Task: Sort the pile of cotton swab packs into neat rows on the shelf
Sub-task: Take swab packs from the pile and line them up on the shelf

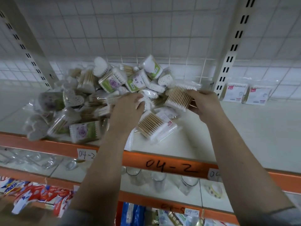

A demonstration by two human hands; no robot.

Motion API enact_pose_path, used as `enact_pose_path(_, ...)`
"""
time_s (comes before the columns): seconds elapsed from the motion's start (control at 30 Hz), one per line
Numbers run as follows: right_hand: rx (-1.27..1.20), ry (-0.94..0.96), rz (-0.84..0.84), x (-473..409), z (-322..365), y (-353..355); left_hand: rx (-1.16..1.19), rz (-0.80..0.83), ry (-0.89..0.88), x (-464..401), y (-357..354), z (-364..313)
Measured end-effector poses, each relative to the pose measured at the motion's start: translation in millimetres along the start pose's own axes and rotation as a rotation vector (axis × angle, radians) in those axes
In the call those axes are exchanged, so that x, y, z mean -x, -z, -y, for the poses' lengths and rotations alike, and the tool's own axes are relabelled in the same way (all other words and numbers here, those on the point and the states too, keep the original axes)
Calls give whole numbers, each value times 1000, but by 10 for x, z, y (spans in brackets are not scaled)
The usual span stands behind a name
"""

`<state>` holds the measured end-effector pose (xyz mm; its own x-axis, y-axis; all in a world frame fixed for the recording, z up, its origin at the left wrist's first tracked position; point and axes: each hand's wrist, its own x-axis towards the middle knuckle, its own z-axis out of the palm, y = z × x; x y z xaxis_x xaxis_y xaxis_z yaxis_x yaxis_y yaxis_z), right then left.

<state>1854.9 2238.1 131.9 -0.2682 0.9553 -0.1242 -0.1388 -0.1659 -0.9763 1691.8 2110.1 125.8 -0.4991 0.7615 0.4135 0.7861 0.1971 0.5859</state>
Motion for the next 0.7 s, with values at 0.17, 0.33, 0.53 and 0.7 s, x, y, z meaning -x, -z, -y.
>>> enact_pose_path(0.17,-37,-11,-89,175,-52,227,-146,-32,6,-66,-218,-72)
enact_pose_path(0.33,-40,-2,-122,290,-114,257,-228,-42,76,-61,-324,-48)
enact_pose_path(0.53,-18,37,-169,408,-159,220,-319,-13,95,-183,-366,-36)
enact_pose_path(0.7,-12,47,-238,532,-233,192,-244,0,85,-198,-375,-71)
